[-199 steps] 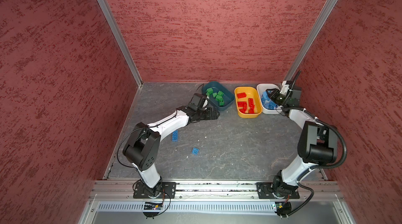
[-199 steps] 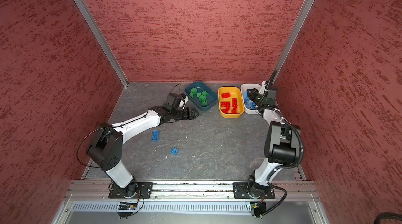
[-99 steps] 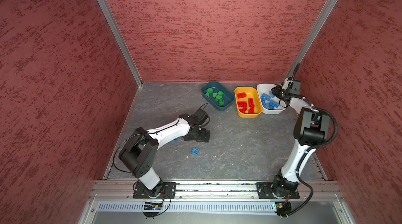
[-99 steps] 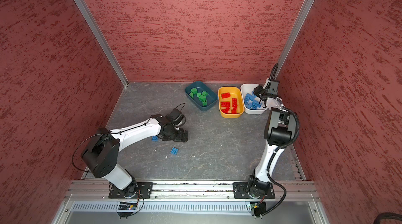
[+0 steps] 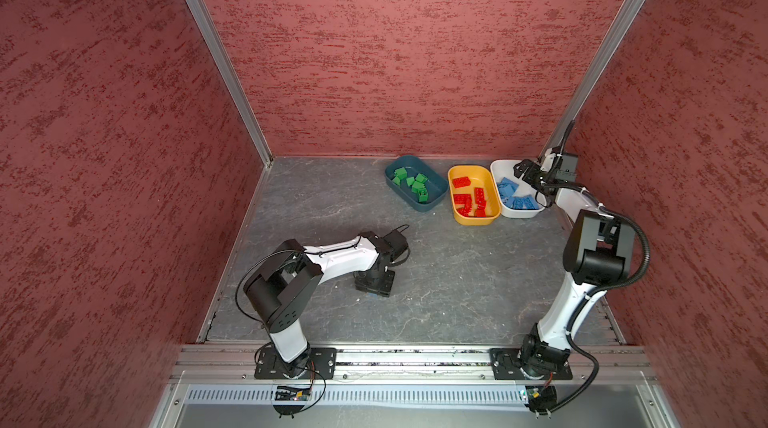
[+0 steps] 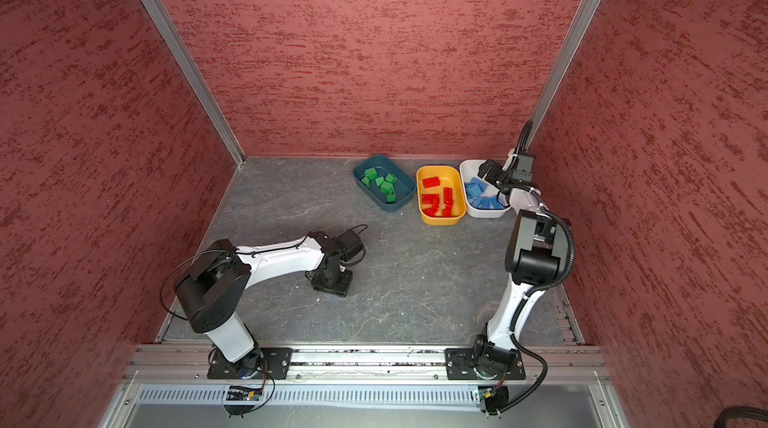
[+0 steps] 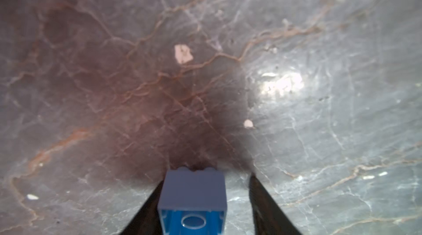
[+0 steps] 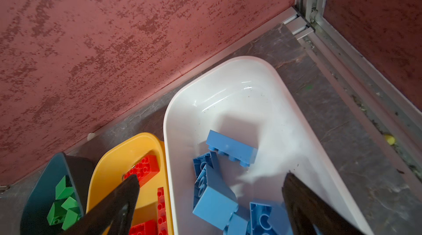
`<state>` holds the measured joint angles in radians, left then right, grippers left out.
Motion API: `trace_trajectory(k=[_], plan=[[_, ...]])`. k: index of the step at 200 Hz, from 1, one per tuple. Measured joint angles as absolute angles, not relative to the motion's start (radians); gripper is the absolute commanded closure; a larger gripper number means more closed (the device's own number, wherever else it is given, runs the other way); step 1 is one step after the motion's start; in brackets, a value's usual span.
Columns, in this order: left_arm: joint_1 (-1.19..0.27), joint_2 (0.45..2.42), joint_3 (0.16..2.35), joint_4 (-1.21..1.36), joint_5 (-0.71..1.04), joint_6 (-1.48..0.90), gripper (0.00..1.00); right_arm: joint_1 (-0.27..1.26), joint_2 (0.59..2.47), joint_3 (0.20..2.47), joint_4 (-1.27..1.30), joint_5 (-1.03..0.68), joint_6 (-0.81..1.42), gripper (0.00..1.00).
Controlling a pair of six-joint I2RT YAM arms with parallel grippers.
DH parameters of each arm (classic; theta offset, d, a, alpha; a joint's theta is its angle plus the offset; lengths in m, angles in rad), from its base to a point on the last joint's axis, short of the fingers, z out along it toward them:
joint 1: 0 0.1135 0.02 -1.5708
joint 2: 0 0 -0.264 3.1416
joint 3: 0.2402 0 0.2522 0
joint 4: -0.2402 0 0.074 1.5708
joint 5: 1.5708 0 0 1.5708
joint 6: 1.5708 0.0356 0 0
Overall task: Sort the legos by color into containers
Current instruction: 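Drop the blue brick in the white tub with right while left grasps another blue brick, then carry the blue brick toward the right gripper with left and hand it over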
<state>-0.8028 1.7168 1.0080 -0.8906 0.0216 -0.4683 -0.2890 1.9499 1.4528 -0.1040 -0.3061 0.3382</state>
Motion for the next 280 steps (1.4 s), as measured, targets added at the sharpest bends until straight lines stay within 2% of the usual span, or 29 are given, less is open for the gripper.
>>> trace_trajectory(k=[48,73,147,183,212,280], plan=[[-0.804,1.717,1.019,-0.895,-0.026,-0.479,0.73,-0.266,1.899,1.407,-0.088,-0.309,0.339,0.01],[-0.789,1.717,1.07,-0.889,-0.039,-0.485,0.79,-0.22,1.857,1.342,-0.063,-0.313,0.353,0.01],[-0.573,1.732,1.322,-0.634,0.028,-0.635,0.82,0.049,1.67,1.097,0.138,-0.322,0.411,0.01],[-0.533,1.809,1.449,-0.49,0.099,-0.707,0.83,0.171,1.612,0.984,0.289,-0.334,0.411,0.01],[-0.511,1.834,1.468,-0.376,0.157,-0.802,0.82,0.241,1.609,0.926,0.393,-0.363,0.403,0.02],[-0.492,1.835,1.453,-0.191,0.18,-1.032,0.81,0.398,1.729,0.928,0.655,-0.452,0.35,0.17]])
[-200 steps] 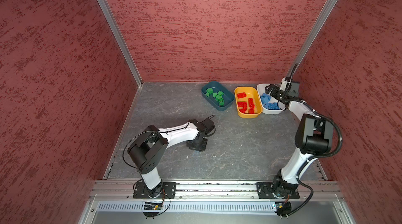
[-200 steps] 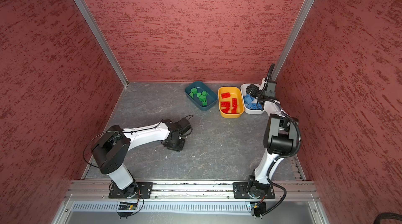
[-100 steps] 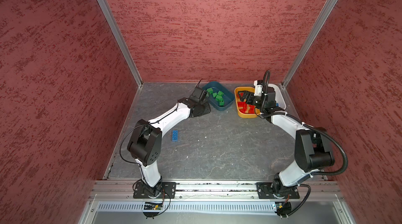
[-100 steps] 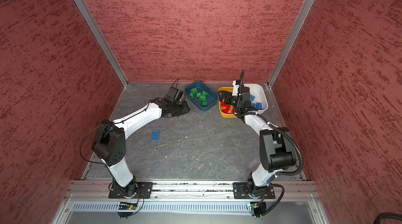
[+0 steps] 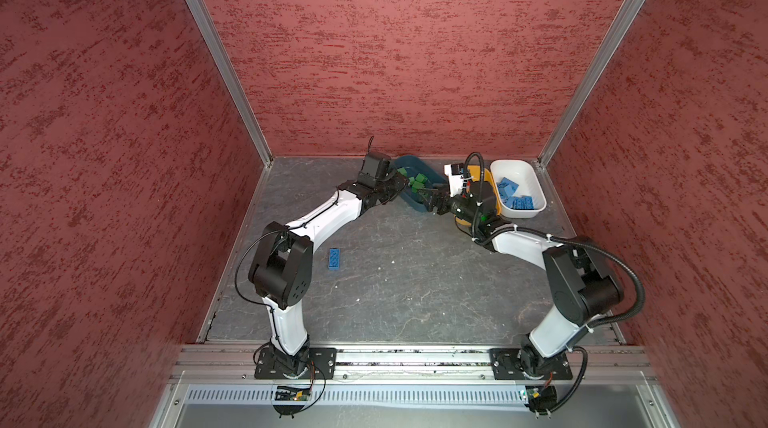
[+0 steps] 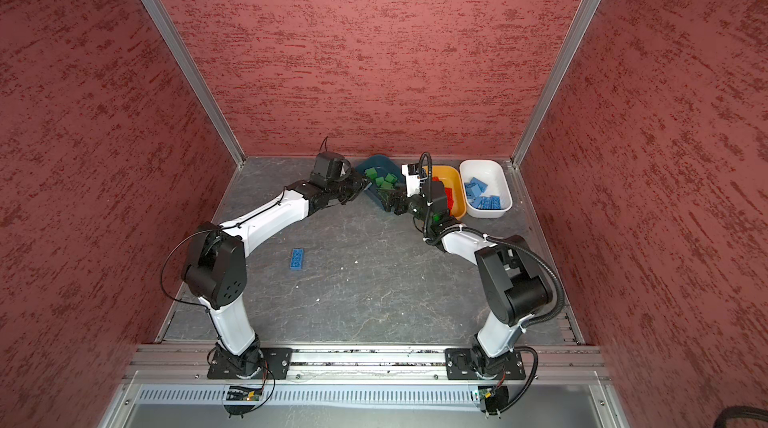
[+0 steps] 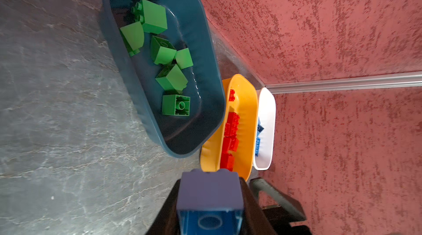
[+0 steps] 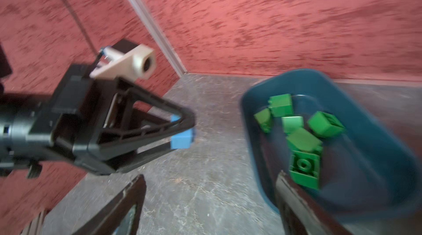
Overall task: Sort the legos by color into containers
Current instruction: 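Carry the blue brick toward the right gripper with left and hand it over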
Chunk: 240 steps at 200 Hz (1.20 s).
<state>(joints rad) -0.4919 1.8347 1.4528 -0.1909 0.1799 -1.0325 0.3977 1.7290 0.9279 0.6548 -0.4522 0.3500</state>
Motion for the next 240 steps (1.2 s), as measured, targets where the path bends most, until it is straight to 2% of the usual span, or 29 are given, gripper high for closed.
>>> trace_trajectory(k=[23,54,102,155,177,187,207,240], plan=[[-0.492,1.835,1.447,-0.167,0.183,-1.078,0.81,0.42,1.79,0.949,0.706,-0.484,0.34,0.22],[-0.489,1.835,1.444,-0.145,0.185,-1.12,0.8,0.43,1.851,0.97,0.812,-0.474,0.395,0.36],[-0.488,1.835,1.432,-0.113,0.187,-1.159,0.79,0.435,1.965,1.069,0.927,-0.451,0.469,0.52],[-0.482,1.835,1.429,-0.091,0.194,-1.179,0.76,0.444,2.012,1.116,0.973,-0.463,0.495,0.84],[-0.482,1.835,1.42,-0.067,0.202,-1.182,0.65,0.444,2.011,1.108,0.987,-0.457,0.497,0.92],[-0.482,1.835,1.408,-0.048,0.208,-1.181,0.57,0.443,2.01,1.099,0.994,-0.451,0.492,0.95],[-0.481,1.835,1.381,-0.025,0.234,-1.162,0.35,0.44,1.991,1.06,0.993,-0.439,0.484,1.0],[-0.473,1.823,1.369,-0.033,0.253,-1.092,0.12,0.397,1.877,0.937,0.941,-0.406,0.471,1.0]])
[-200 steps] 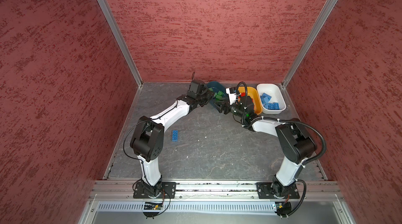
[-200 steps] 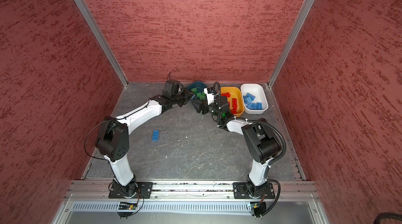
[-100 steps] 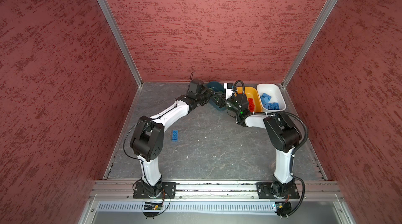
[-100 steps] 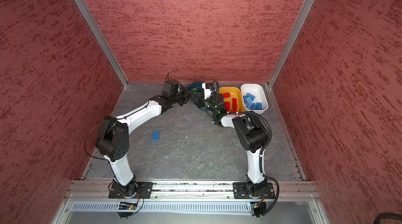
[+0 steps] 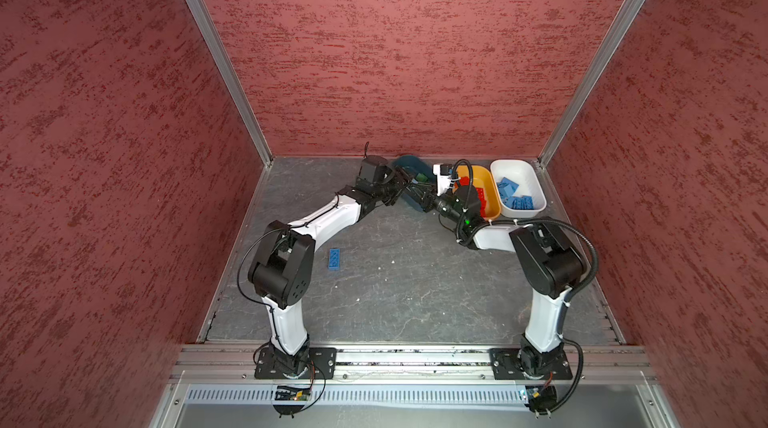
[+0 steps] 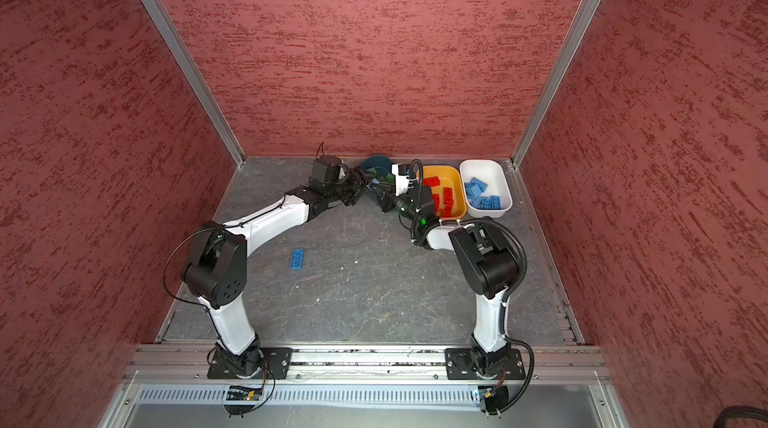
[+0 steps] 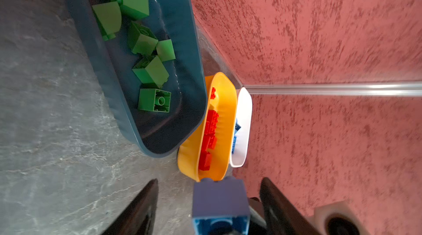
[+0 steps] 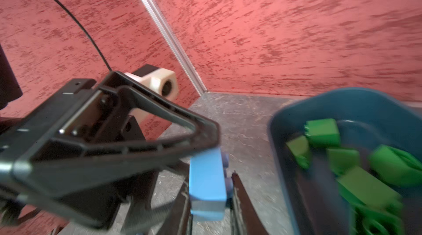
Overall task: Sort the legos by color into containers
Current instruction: 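Carry the blue brick toward the right gripper with left and hand it over, then drop the blue brick in the white tub with right while left lowers to another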
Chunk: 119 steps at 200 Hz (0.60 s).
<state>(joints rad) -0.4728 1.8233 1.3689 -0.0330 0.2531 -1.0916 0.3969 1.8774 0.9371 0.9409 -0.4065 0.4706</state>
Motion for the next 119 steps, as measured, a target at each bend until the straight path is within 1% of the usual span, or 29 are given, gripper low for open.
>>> trace_trajectory(k=[10,15,45,71,97,119], plan=[[-0.467,1.808,1.358,-0.038,0.25,-1.066,0.03,0.368,1.832,0.902,0.909,-0.392,0.468,1.0],[-0.464,1.797,1.351,-0.046,0.245,-1.046,0.0,0.347,1.807,0.884,0.888,-0.385,0.466,1.0],[-0.447,1.736,1.322,-0.123,0.19,-0.958,0.01,0.226,1.684,0.836,0.733,-0.336,0.445,1.0],[-0.442,1.703,1.302,-0.215,0.117,-0.88,0.01,0.126,1.621,0.841,0.593,-0.294,0.41,1.0],[-0.442,1.672,1.281,-0.353,0.007,-0.804,0.01,0.045,1.628,0.924,0.384,-0.228,0.369,1.0],[-0.434,1.644,1.259,-0.471,-0.085,-0.741,0.0,-0.019,1.657,1.013,0.257,-0.201,0.335,1.0]])
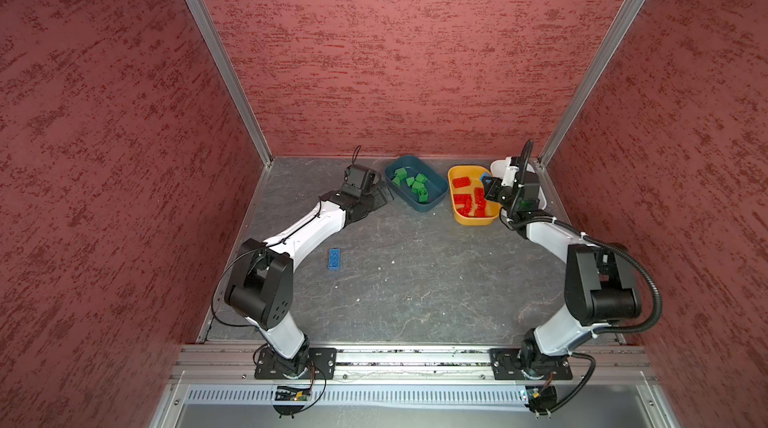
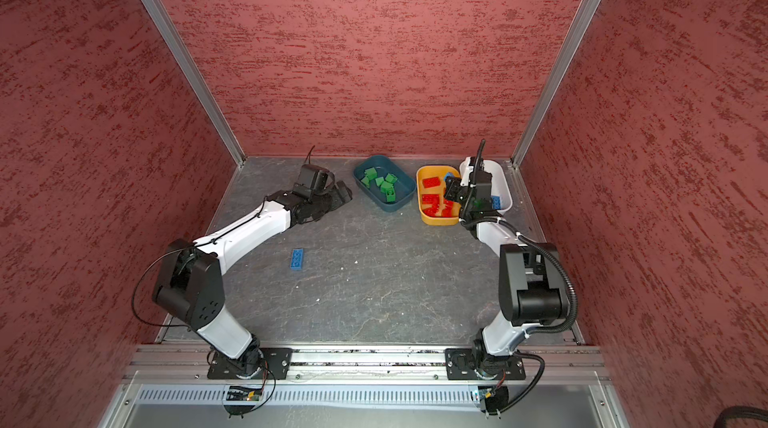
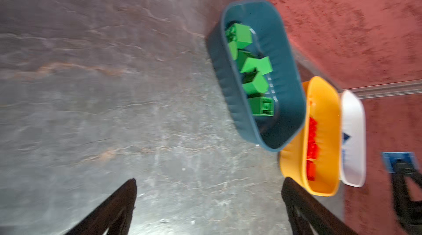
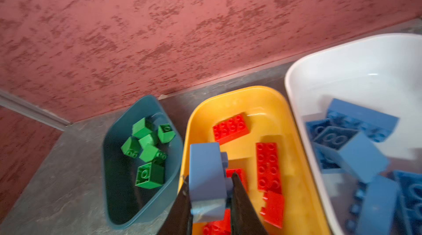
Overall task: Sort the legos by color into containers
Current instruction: 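Drop the blue brick in the white tub with right while left lowers to another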
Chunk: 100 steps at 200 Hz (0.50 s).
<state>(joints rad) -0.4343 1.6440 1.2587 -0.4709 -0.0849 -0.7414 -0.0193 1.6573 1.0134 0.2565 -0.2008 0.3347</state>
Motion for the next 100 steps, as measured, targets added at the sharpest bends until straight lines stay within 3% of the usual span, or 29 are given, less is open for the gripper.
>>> trace_trajectory(k=[51,100], plan=[[-0.338,1.604,1.137,-0.683,-0.138,-0.611,0.01,-0.152,1.848,1.29,0.01,-0.17,0.266,1.0],[-0.28,1.584,0.998,-0.773,-0.123,-0.593,0.01,-0.174,2.061,1.577,-0.208,-0.05,0.209,1.0]])
